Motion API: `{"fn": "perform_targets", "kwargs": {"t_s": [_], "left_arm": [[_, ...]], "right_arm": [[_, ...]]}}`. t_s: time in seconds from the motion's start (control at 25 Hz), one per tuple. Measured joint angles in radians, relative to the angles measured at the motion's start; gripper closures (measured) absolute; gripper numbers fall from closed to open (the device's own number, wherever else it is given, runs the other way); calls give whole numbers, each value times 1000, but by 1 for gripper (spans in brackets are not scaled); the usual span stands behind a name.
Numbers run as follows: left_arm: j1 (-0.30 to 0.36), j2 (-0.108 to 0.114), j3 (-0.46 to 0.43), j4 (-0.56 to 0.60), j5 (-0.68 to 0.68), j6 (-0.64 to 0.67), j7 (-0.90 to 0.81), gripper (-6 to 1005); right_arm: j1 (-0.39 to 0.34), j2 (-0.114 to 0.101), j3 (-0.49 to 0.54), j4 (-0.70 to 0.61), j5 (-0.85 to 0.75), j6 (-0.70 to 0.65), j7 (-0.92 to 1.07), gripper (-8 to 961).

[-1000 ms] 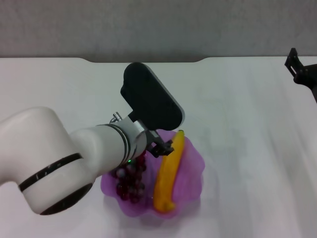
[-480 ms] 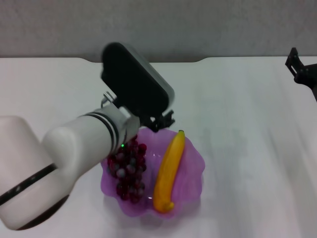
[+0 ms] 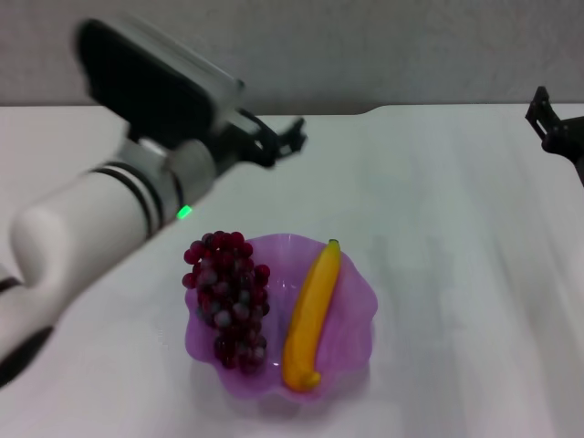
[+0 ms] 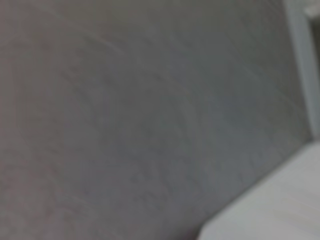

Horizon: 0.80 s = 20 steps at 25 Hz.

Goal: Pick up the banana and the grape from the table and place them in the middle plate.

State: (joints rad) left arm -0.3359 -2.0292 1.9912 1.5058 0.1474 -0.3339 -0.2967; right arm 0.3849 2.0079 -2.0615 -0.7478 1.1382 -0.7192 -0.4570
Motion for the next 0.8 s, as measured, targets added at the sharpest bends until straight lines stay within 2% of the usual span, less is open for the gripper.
{"fn": "perform_targets", "kwargs": {"t_s": [0.2,0.4,0.64,0.8], "left_arm": [[56,0,-111,-59,-50,220,-15,106],[79,-2,-235,-228,-55,491,-87,106],[68,-4,-327,-345,-56,589,-105,106],[46,-5,-388,-473,-73,721,-104,106]], "right_arm": [[0,0,0,0,0,0,0,76],[0,0,0,-1,0,0,0,76],[4,0,0,-1,0,0,0,76],[13,0,0,4,0,-1,0,76]]}}
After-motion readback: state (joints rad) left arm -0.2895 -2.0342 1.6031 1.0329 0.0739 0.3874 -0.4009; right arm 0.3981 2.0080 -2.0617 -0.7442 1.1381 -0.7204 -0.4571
